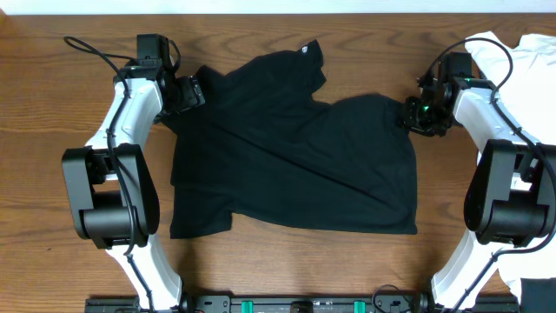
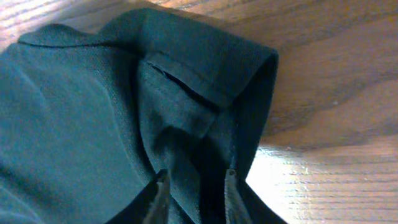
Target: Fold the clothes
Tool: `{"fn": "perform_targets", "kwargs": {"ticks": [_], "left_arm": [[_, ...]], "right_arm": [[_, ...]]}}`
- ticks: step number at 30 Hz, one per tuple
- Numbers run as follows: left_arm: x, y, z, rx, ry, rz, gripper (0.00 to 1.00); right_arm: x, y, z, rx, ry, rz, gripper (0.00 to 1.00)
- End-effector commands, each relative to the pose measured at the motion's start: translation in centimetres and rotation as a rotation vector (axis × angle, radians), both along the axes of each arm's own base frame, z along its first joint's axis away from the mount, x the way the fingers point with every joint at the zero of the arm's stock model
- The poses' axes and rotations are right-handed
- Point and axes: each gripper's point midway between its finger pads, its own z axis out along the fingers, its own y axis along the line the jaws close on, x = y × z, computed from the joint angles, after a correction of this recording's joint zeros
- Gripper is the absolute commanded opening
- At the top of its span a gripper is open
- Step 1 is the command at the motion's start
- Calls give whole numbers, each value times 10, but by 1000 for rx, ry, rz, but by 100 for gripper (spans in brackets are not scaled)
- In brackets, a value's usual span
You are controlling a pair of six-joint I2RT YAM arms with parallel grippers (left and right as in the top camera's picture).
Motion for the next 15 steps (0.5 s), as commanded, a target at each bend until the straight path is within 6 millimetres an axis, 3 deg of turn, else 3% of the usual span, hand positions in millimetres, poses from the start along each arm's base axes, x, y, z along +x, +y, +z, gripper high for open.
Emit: {"fn": "perform_targets", "kwargs": {"ticks": [1,15], "left_arm": [[-4,2,-6,9,20,6,84],[-5,2,-6,9,22,6,84]], "right_arm": [[-1,9,7,17,-15,24,26],[-1,17,5,12,-20,44,22]]}}
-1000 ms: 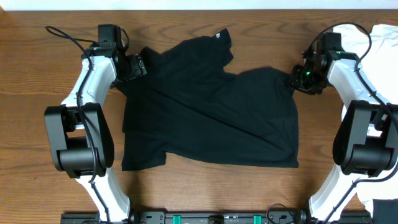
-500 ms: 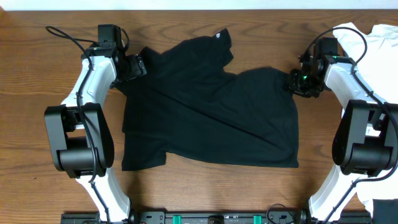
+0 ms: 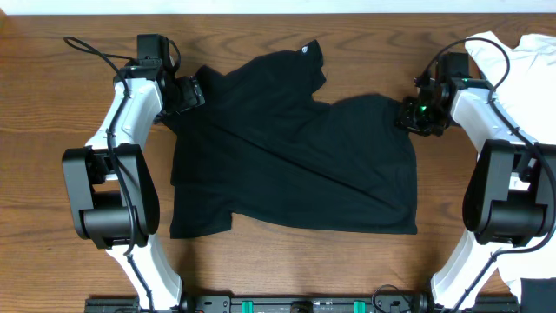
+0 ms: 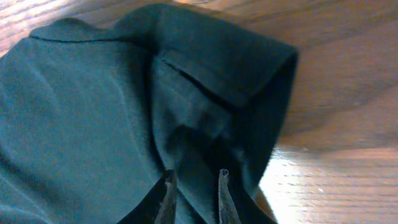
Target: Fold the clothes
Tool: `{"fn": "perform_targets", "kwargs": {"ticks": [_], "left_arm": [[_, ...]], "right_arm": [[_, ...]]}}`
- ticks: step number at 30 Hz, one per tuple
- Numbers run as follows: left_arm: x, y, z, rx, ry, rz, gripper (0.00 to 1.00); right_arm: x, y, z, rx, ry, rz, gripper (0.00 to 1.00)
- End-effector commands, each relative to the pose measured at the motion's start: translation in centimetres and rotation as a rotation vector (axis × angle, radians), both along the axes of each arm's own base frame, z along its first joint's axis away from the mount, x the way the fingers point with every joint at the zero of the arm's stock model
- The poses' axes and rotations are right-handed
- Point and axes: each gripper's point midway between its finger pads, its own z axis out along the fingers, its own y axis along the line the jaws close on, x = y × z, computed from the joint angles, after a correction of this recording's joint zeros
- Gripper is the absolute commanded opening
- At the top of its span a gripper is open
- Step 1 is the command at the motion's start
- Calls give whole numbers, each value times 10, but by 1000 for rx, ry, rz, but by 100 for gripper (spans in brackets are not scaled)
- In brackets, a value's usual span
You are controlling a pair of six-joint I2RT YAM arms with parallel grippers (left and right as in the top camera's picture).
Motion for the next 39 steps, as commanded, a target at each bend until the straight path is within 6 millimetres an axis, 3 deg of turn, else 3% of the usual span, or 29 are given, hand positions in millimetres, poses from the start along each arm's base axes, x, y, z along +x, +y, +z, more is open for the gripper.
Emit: {"fn": "perform_targets", "kwargs": {"ticks": [1,12,16,20,27,30,39], "left_arm": [[-4,2,-6,9,20,6,84],[-5,2,-6,9,24,6,84],[-5,2,-6,9,25,6,84],[-5,2,-6,9,25,6,84],[-5,2,-6,9,25,6,84],[-6,2,-6,9,25,6,84],[-5,2,-6,9,25,6,85]], "right_arm": [[-1,8,5,2,-18,25,22],[0,1,2,-42,-23,15,16],[0,1,2,-42,-22,15,25],[-1,1,0,-43,-19,16,25],[-3,-2,-2,-59,-13,11,1],[-2,-3,-2,-63,-15,9,1],[10,-60,19,-114,-56,-114,1]]}}
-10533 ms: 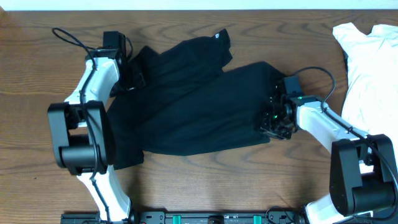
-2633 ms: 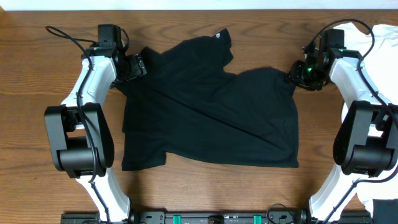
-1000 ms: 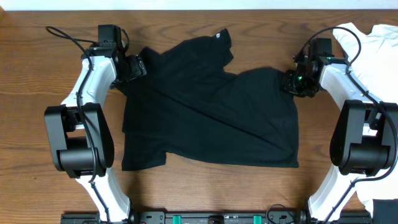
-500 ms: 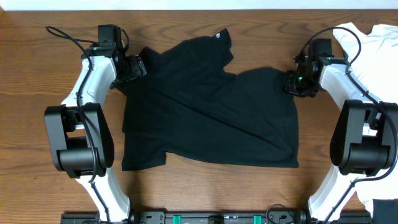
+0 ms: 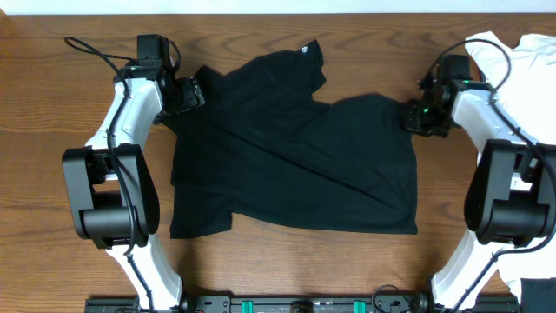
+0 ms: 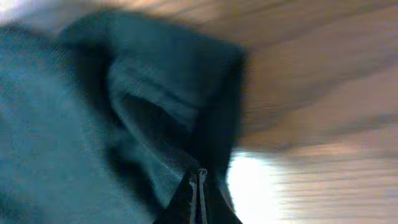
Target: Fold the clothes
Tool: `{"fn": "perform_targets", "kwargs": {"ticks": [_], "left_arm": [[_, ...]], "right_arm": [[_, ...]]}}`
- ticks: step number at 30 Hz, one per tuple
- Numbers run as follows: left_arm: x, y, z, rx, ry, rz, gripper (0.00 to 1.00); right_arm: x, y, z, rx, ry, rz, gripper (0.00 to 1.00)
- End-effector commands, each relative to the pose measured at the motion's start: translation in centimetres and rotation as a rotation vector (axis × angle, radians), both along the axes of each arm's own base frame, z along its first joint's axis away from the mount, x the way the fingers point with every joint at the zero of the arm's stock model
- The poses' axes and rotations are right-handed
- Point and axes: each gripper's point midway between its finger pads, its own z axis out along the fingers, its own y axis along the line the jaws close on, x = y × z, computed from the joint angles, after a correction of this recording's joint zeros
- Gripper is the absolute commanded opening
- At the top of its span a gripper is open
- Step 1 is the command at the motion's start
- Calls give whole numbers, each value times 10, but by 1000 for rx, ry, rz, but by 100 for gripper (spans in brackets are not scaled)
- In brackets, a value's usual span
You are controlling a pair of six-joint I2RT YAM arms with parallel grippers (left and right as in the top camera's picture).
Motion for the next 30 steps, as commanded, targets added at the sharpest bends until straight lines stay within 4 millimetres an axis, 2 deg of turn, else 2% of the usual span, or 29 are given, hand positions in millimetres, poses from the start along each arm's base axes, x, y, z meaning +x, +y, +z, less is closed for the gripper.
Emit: {"fn": "perform_targets", "kwargs": {"ticks": [1,6,12,17,20,26,28,30], "left_arm": [[-4,2,-6,9,18,6,84],[-4,2,-6,10,18,6,84],[-4,2,-6,10,17,6,84],[1,2,-1,9,-7,6,84],[8,0,13,-4,-45,0,84],[18,-15,57,-74,-159,-37,84],[17,-15,64,-74,-170,-39,85],[13,-16,64,-75,-157,-38,84]], "right_arm": [[9,-34,23,-34,-61,-67,1],[3,-57,22,-42,-50,-90,1],[1,-62,20,-61,-45,-98,1],[5,-87,25,-179,-55,-139,1],[12,-94,40,-184,-77,-153,3],[37,-94,93,-168,-169,-146,13],[41,-92,106,-169,-187,-141,17],[44,-86,111,-162,-198,-103,24]]}}
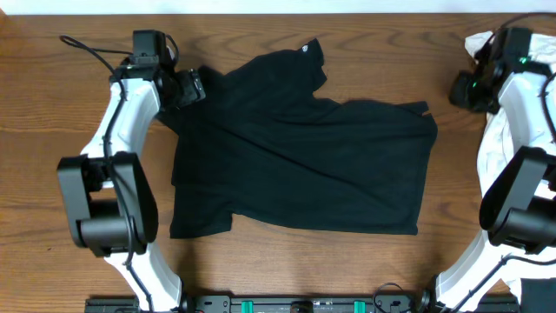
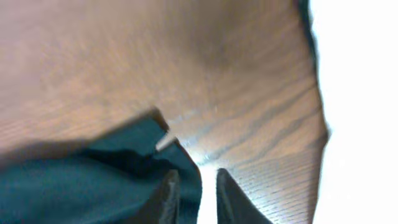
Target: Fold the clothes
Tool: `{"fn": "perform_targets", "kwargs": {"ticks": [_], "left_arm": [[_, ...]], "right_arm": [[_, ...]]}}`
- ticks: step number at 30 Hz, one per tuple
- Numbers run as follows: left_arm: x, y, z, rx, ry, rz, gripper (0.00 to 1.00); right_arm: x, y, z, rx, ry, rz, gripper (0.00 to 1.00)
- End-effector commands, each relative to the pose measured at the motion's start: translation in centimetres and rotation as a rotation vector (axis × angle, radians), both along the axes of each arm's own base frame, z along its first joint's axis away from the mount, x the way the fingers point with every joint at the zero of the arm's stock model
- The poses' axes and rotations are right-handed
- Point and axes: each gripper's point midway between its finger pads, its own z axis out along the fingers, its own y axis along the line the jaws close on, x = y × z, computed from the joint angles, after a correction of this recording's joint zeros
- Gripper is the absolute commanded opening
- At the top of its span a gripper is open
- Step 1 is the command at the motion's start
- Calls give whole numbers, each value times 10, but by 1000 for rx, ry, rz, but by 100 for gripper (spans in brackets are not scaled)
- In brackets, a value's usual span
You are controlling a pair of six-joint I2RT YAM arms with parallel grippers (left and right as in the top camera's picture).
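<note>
A black shirt point(image 1: 295, 156) lies spread on the wooden table point(image 1: 52, 191), its collar point(image 1: 308, 54) toward the back. The right sleeve's corner point(image 1: 424, 109) lies flat and points right. To the right of that corner, off the cloth, is my right gripper point(image 1: 459, 89). In the right wrist view the gripper point(image 2: 196, 190) is open, bare wood showing between its fingers point(image 2: 166, 194), and the shirt's edge point(image 2: 93, 180) lies at the lower left. The left gripper point(image 1: 189, 87) rests at the shirt's left sleeve; its jaws are hidden against the black cloth.
A pile of white clothes point(image 1: 532, 61) lies at the back right, just past my right arm, and shows as a white mass point(image 2: 360, 93) in the wrist view. Another white item point(image 1: 540, 291) sits at the front right corner.
My right gripper was shut on the bunched right sleeve; now it is open and farther right and back, beside the white pile. The sleeve lies spread out to the right. The left arm shifted slightly.
My right gripper stood open around the folded-over right sleeve, then narrower on it, then shut on it. Now the sleeve is drawn out flat to the right and let go. The left gripper stayed at the left sleeve throughout.
</note>
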Motion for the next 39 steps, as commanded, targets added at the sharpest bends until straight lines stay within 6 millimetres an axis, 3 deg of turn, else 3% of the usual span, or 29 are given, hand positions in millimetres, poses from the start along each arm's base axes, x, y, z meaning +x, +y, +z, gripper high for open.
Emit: {"fn": "perform_targets", "kwargs": {"ticks": [1,4,7,9,10,11,18,23,32,39], "left_arm": [[1,-4,28,-17,-43,-9,84],[-14,-5,21,-20,23,-9,84],[-30,-6,15,-24,93,-8,72],[-42,-6,10,-27,149,-7,54],[-49,-6,8,-28,178,-5,38],[-56,-6,6,-30,206,-5,8],[-112,-10,-2,-44,438,-1,6],[-148,-13,-1,-64,588,59,6],[-170,-20,15,-96,540,74,6],[-207,-25,-13,-94,598,72,6]], "right_arm": [[6,6,27,-6,-55,46,24],[-2,22,21,57,-22,77,18],[-11,34,10,91,17,98,1],[-15,41,-1,88,33,125,1],[-16,43,-7,84,36,144,1],[-17,46,-14,77,37,170,1],[-21,53,-61,42,-1,242,1],[-18,54,-79,32,-51,247,1],[-11,53,-96,20,-99,251,1],[4,52,-108,12,-145,256,1]]}}
